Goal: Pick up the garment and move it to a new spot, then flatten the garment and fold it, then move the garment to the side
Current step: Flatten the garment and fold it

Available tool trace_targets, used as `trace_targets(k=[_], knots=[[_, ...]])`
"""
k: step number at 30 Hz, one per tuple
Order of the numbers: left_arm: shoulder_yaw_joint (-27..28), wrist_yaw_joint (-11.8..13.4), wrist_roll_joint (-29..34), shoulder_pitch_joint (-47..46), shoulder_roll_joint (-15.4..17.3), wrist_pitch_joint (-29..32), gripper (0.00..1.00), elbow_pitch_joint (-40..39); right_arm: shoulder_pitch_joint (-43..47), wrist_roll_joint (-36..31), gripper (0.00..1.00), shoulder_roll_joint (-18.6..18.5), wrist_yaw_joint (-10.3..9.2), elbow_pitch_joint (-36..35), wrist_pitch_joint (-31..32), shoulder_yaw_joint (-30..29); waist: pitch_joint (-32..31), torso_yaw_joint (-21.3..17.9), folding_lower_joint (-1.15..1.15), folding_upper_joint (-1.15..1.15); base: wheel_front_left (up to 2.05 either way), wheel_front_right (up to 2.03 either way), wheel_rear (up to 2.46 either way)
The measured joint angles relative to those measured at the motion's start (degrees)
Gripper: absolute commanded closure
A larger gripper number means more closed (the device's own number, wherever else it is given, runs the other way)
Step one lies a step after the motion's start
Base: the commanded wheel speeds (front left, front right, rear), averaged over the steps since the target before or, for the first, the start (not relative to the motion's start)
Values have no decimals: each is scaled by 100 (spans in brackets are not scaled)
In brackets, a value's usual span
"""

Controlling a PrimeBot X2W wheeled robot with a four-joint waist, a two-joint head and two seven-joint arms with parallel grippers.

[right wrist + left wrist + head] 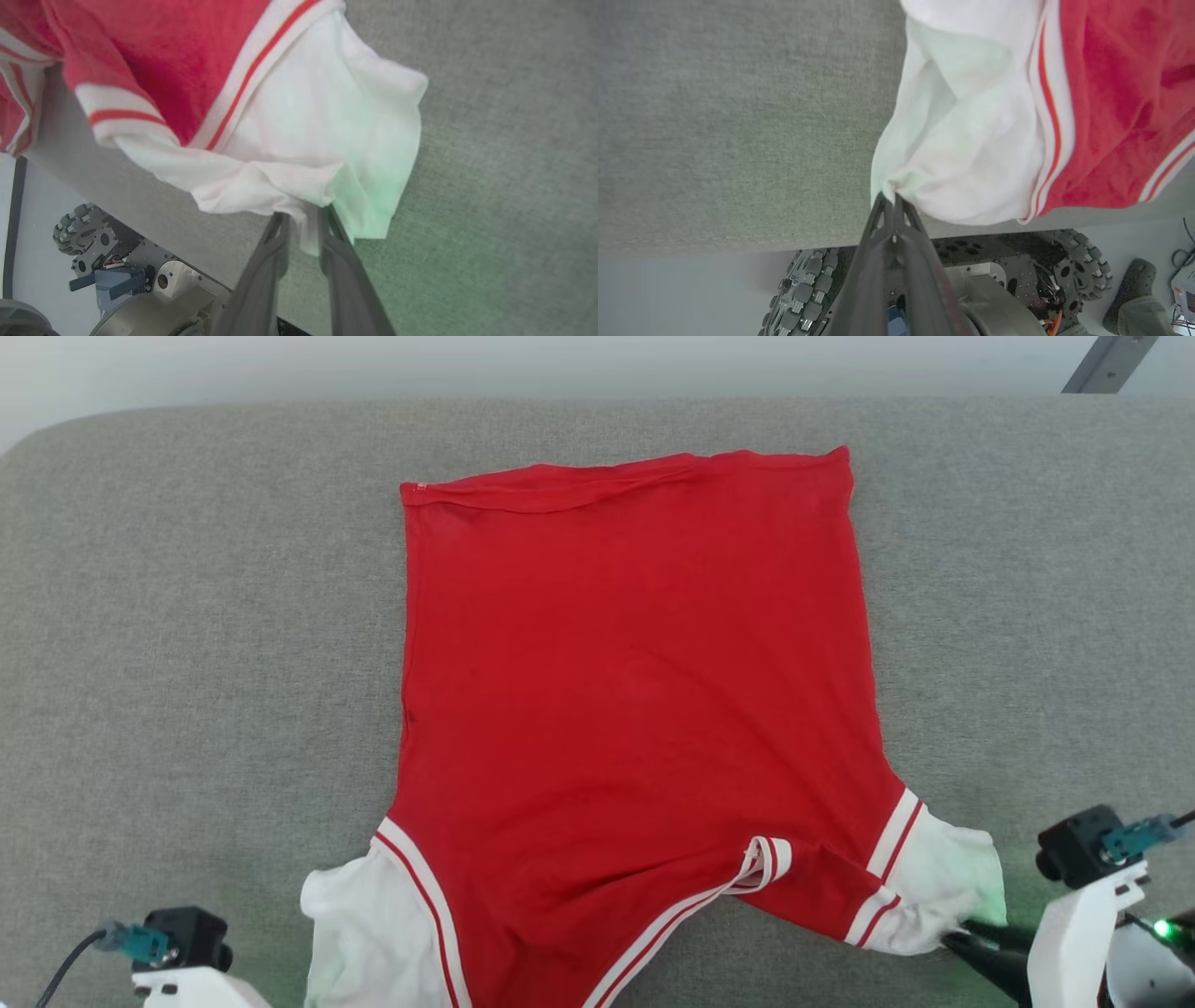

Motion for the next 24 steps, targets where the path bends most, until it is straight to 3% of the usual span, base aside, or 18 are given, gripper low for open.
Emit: trace_targets(k=[11,13,16,19,24], knots=[[232,-321,111,-291,-302,-536,100,26,-349,-770,0,834,0,-1404,505,-1339,288,104,0,0,0,0,0],[250,-379,152,-381,-343,-598,100,5,-612,-999,0,1167,0,-1516,599,-1633,370,135,0,0,0,0,0],[248,-410,224,-475,-363,-621,100,-13,-972,-1246,0,1360,0,-1569,616,-1767,459,172,0,0,0,0,0],[222,-503,301,-681,-438,-616,100,-12,-1714,-1447,0,1570,0,-1324,539,-1866,607,253,0,0,0,0,0],[124,-668,504,-1049,-600,-558,100,31,-2971,-1845,0,1540,0,-283,358,-1727,882,437,0,0,0,0,0]])
